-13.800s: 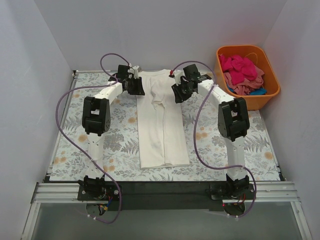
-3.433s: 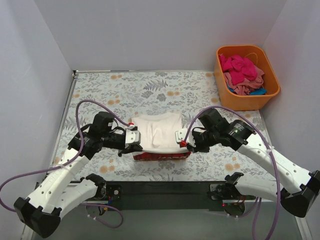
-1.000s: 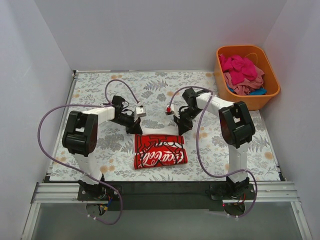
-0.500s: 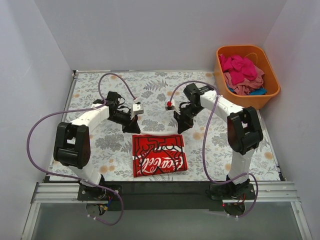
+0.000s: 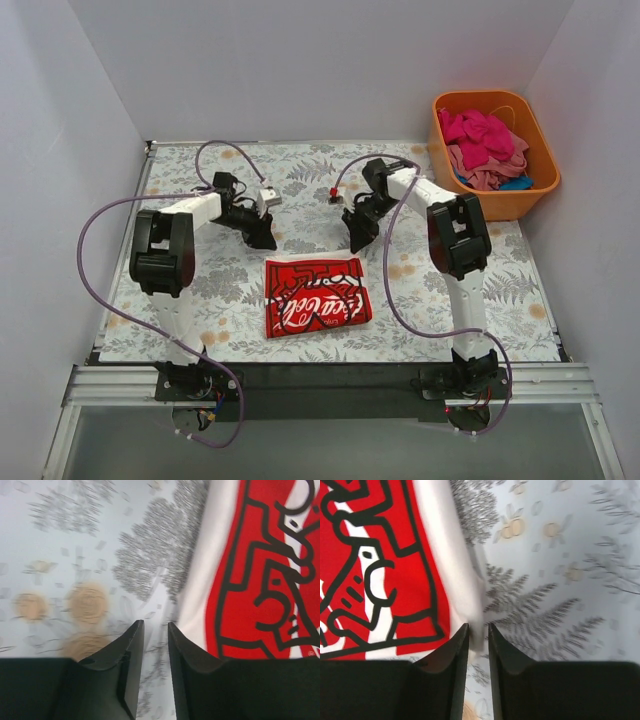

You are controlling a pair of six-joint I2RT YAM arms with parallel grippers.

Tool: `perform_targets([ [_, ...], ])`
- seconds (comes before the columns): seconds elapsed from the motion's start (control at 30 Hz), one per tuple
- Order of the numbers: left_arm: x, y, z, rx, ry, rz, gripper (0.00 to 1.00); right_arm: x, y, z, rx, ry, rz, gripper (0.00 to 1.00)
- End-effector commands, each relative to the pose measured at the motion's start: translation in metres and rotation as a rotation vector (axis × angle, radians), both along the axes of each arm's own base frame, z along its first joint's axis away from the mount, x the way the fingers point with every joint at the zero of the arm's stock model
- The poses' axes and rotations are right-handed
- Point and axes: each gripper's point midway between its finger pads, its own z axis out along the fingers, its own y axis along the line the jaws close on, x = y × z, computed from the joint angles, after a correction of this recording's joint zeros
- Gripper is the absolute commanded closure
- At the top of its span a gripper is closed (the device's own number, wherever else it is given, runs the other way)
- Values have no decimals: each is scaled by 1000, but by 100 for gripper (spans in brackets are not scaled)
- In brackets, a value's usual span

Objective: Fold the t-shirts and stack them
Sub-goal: Fold the tshirt

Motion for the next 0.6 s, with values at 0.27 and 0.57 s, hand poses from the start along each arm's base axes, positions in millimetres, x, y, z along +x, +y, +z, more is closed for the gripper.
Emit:
perform_targets([
  [0.27,30,-4,158,-278,16,333,59,37,-15,155,216,-114,-308,30],
  [0.57,-104,-64,119,-384,530,456,43,-121,26,116,332,433,-236,27],
])
